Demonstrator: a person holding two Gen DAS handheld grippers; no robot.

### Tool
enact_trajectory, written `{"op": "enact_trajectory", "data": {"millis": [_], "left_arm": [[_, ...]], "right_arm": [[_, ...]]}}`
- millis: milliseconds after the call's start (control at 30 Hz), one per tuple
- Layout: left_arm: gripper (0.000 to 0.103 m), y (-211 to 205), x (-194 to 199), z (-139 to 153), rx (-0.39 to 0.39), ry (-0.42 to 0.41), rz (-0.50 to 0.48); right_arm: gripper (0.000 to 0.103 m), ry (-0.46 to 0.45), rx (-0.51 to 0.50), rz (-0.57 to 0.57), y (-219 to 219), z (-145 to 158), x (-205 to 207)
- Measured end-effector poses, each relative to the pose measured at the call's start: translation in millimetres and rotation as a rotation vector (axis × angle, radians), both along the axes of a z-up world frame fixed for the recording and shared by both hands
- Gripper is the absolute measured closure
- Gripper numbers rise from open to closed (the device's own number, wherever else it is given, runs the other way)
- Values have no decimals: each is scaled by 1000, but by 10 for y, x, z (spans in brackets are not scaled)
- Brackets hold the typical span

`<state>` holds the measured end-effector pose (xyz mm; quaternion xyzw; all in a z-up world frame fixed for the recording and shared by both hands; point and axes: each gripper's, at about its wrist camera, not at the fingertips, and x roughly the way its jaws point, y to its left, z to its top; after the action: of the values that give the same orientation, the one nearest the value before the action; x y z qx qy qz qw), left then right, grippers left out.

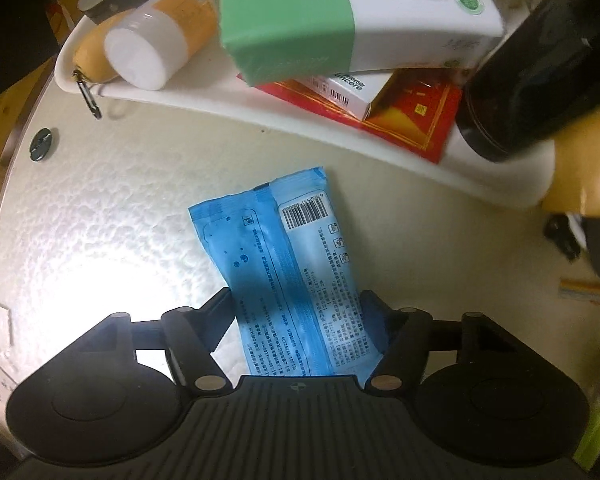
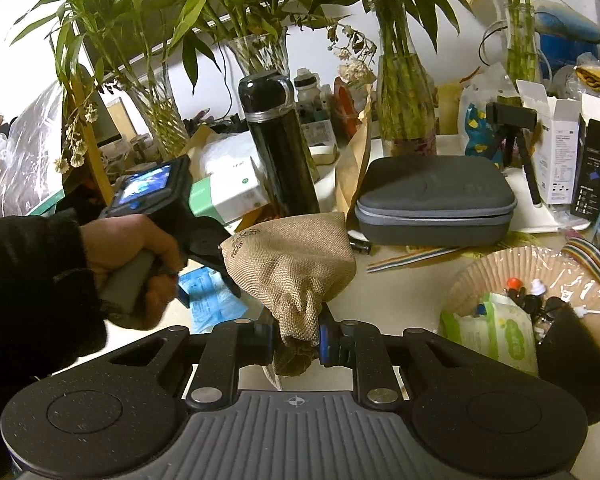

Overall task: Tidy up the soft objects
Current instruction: 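Grasp the blue wipes pack with the left tool and lift it, then carry the blue wipes pack and beige pouch over the box with both tools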

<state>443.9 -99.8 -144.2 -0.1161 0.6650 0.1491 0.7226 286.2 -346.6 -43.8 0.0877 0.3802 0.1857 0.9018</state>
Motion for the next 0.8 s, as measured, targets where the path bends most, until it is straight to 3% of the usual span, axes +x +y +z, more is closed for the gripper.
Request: {"op": "enact_trajectory", "data": {"millis": [300,533,800], "left_arm": [[38,96,-351,710,-32,-113,-109],[38,348,-582,1335,-36,-259,-262],[38,569,-1009,1831,-43,-402,-421]], "right_arm": [[81,-50,-85,38,204,93,-119],[81,-82,-98,50,267,306,-402],[81,-121,-132,89,375,603,-756]]}}
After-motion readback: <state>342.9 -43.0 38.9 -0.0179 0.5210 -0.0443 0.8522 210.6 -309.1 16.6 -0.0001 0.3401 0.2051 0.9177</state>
